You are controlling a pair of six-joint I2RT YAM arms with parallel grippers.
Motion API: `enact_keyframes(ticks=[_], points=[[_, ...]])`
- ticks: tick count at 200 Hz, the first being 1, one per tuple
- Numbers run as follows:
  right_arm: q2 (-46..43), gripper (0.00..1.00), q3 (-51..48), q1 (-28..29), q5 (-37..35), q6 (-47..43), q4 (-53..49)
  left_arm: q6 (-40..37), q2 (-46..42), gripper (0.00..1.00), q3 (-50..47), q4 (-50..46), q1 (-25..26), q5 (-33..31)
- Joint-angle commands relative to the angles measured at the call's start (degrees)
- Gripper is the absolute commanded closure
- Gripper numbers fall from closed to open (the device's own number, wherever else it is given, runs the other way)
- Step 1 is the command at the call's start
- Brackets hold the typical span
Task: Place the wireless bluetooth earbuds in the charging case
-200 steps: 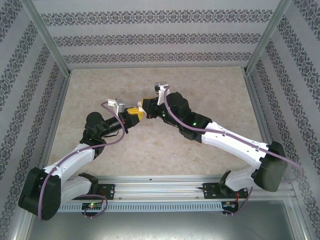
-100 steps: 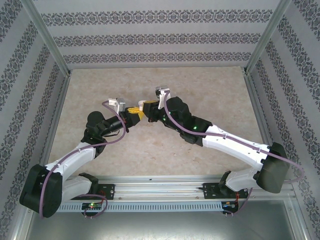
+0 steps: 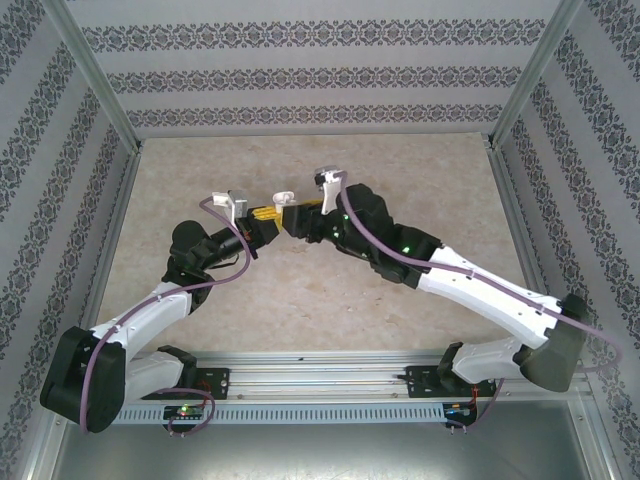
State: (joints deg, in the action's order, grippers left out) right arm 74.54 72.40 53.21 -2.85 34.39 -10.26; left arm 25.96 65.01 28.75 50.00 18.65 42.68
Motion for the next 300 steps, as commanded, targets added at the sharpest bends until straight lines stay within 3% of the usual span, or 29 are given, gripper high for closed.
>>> enact_keyframes(ticks=[1,46,80,116,216,252,300], points=[[-2.2,0.49,3.4,-2.9,4.7,2.7,-5.1,-0.7,0.2,0.99,1.3,3.6,0.0,2.7],[-1.2,0.67,5.4,-10.2,13.2,7.1,-10.7,-0.2,0.9,0.99,1.7,4.9,0.0,5.8],[1.3,0.81,6.1,-10.7,18.7,7.4,-10.4,1.0,1.6,0.99,1.6,6.3,0.0,7.4],[4.2,0.86,8.0,-10.0,21.8,7.6,-11.2,1.1,2.0,0.99,1.9,6.4,-0.1,7.9],[9.7,0.87,14.2,-8.5,24.0,5.5,-15.1,0.8,1.8,0.99,1.7,5.7,0.0,8.2],[9.9,0.84,16.4,-7.7,21.4,4.3,-18.5,0.0,1.4,0.99,1.7,4.7,-0.1,7.9],[10.3,0.61,21.9,-5.3,9.4,2.3,-29.7,-5.9,-0.9,0.99,2.4,-4.2,0.1,4.1]])
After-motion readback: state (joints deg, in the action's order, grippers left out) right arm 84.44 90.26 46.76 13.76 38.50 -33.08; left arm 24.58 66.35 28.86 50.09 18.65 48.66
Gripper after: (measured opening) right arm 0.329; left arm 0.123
